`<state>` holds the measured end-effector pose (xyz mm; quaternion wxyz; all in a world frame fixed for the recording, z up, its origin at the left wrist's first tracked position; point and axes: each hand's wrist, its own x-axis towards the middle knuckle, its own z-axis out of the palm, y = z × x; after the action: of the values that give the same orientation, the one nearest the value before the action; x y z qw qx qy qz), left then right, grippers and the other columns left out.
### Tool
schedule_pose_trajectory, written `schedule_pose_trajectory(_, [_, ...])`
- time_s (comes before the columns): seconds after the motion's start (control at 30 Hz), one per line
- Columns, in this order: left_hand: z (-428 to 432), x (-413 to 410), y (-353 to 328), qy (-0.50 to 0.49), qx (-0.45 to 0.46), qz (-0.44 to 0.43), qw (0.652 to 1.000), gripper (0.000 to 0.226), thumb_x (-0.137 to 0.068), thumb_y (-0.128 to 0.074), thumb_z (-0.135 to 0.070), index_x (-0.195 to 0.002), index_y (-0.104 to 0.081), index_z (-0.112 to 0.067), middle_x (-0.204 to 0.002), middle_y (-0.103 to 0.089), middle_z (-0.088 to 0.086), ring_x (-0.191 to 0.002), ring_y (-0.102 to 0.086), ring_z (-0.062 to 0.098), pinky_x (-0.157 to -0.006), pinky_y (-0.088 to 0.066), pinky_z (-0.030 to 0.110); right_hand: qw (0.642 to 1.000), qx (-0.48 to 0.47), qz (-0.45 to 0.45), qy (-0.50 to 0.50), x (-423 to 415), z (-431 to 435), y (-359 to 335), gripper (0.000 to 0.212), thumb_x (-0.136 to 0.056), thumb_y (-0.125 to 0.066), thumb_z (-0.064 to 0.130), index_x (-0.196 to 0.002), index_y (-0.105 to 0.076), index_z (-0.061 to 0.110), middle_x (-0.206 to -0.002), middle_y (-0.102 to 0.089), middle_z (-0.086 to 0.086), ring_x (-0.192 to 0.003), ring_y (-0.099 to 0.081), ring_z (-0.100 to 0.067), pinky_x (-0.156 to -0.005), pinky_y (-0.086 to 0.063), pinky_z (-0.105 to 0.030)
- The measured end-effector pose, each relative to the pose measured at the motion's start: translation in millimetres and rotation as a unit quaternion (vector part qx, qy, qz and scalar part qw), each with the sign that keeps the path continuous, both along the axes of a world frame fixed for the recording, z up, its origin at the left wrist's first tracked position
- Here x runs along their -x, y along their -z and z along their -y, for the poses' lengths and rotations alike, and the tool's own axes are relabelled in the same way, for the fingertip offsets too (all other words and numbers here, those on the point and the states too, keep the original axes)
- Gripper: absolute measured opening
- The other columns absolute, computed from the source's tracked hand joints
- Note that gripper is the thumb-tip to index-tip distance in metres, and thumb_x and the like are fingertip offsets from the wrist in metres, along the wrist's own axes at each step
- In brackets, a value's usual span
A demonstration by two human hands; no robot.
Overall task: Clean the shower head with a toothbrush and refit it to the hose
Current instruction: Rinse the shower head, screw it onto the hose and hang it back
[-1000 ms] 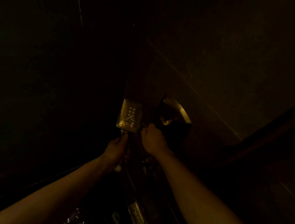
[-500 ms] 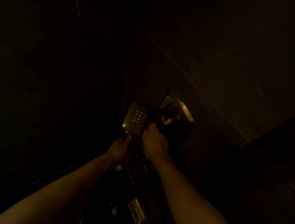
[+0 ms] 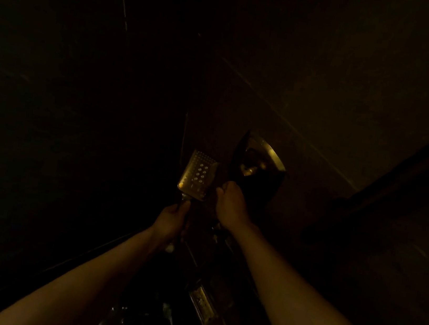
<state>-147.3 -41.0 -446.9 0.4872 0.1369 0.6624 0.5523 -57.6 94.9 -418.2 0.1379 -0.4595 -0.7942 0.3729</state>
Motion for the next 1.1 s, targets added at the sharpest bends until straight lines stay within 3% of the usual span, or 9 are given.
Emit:
schedule_pose_trajectory(0.13, [19.5,10.8,-5.2,0.027,-0.033,0.002,0.999,0.040,-0.100,-0.043,-0.047,-0.086,-0.054,-0.012,-0.055,-0.052,0.000,-0.040,-0.047,0.009,-0.038,-0.041,0.024,0.999,0.021,-0.028,0.028,-11.8,23.1,-18.9,0.024,-0.103,-0.047,0.023,-0.119,-0.055,0.007,-0.104,-0.055,-0.002,-0.092,-0.055,-0.014,-0.066,-0.040,-0.021])
schedule_pose_trajectory(0.23, [32.6,22.6,-17.4,0.061,-0.057,0.001,0.996,0.044,-0.095,-0.048,-0.057,-0.083,-0.055,-0.015,-0.053,-0.054,-0.004,-0.042,-0.048,0.010,-0.041,-0.042,0.025,0.994,0.043,-0.079,0.054,-20.8,45.4,-38.3,0.025,-0.103,-0.046,0.026,-0.120,-0.055,0.010,-0.112,-0.061,-0.010,-0.102,-0.061,-0.025,-0.087,-0.052,-0.041])
schedule_pose_trajectory(0.3, [40.5,30.2,-27.7,0.079,-0.076,0.004,0.994,0.046,-0.091,-0.051,-0.061,-0.082,-0.054,-0.016,-0.052,-0.054,-0.005,-0.042,-0.048,0.010,-0.041,-0.042,0.025,0.987,0.057,-0.130,0.078,-26.1,61.4,-51.9,0.027,-0.103,-0.047,0.027,-0.124,-0.054,0.012,-0.115,-0.062,-0.012,-0.103,-0.062,-0.027,-0.092,-0.052,-0.046])
schedule_pose_trajectory(0.47, [61.4,36.3,-53.4,0.154,-0.149,0.007,0.977,0.044,-0.089,-0.050,-0.067,-0.075,-0.059,-0.026,-0.058,-0.054,-0.002,-0.045,-0.048,0.011,-0.044,-0.043,0.026,0.951,0.102,-0.241,0.164,-42.9,98.5,-82.7,0.022,-0.098,-0.058,0.028,-0.119,-0.063,0.024,-0.093,-0.067,-0.004,-0.082,-0.063,-0.017,-0.079,-0.053,-0.038])
schedule_pose_trajectory(0.53, [66.2,33.4,-63.8,0.191,-0.172,0.006,0.966,0.044,-0.090,-0.049,-0.067,-0.081,-0.058,-0.024,-0.061,-0.056,0.000,-0.047,-0.049,0.012,-0.046,-0.045,0.026,0.934,0.110,-0.288,0.179,-50.3,111.1,-95.8,0.012,-0.098,-0.058,0.026,-0.107,-0.067,0.028,-0.092,-0.068,0.000,-0.076,-0.062,-0.012,-0.071,-0.051,-0.032])
schedule_pose_trajectory(0.6, [67.3,29.0,-74.6,0.222,-0.190,0.011,0.956,0.044,-0.092,-0.047,-0.063,-0.089,-0.055,-0.019,-0.065,-0.057,0.002,-0.050,-0.050,0.014,-0.048,-0.045,0.027,0.910,0.132,-0.342,0.195,-58.2,118.7,-110.1,0.014,-0.100,-0.054,0.022,-0.105,-0.067,0.026,-0.097,-0.070,0.003,-0.080,-0.065,-0.010,-0.073,-0.050,-0.030])
schedule_pose_trajectory(0.73, [61.1,18.7,-93.0,0.283,-0.234,0.062,0.928,0.036,-0.093,-0.052,-0.056,-0.092,-0.060,-0.022,-0.075,-0.060,0.005,-0.058,-0.055,0.016,-0.054,-0.047,0.029,0.900,0.150,-0.354,0.204,-80.6,127.7,-139.0,0.024,-0.101,-0.047,0.007,-0.109,-0.065,0.023,-0.085,-0.070,0.011,-0.066,-0.064,0.000,-0.061,-0.048,-0.022])
schedule_pose_trajectory(0.97, [29.6,-14.5,-131.7,0.350,-0.251,0.107,0.896,0.036,-0.092,-0.055,-0.053,-0.098,-0.065,-0.019,-0.079,-0.065,0.005,-0.066,-0.061,0.016,-0.064,-0.052,0.033,0.894,0.085,-0.376,0.229,-127.6,139.9,-180.0,0.023,-0.100,-0.046,-0.002,-0.107,-0.060,0.014,-0.084,-0.058,0.000,-0.067,-0.049,-0.007,-0.058,-0.039,-0.019])
schedule_pose_trajectory(1.1, [11.5,-41.1,-161.8,0.390,-0.266,0.118,0.874,0.035,-0.090,-0.059,-0.051,-0.098,-0.065,-0.018,-0.079,-0.064,0.006,-0.066,-0.061,0.016,-0.065,-0.052,0.034,0.876,0.056,-0.416,0.237,-156.9,150.0,-213.5,0.015,-0.102,-0.043,0.001,-0.108,-0.055,0.005,-0.087,-0.063,-0.009,-0.068,-0.050,-0.011,-0.062,-0.040,-0.025])
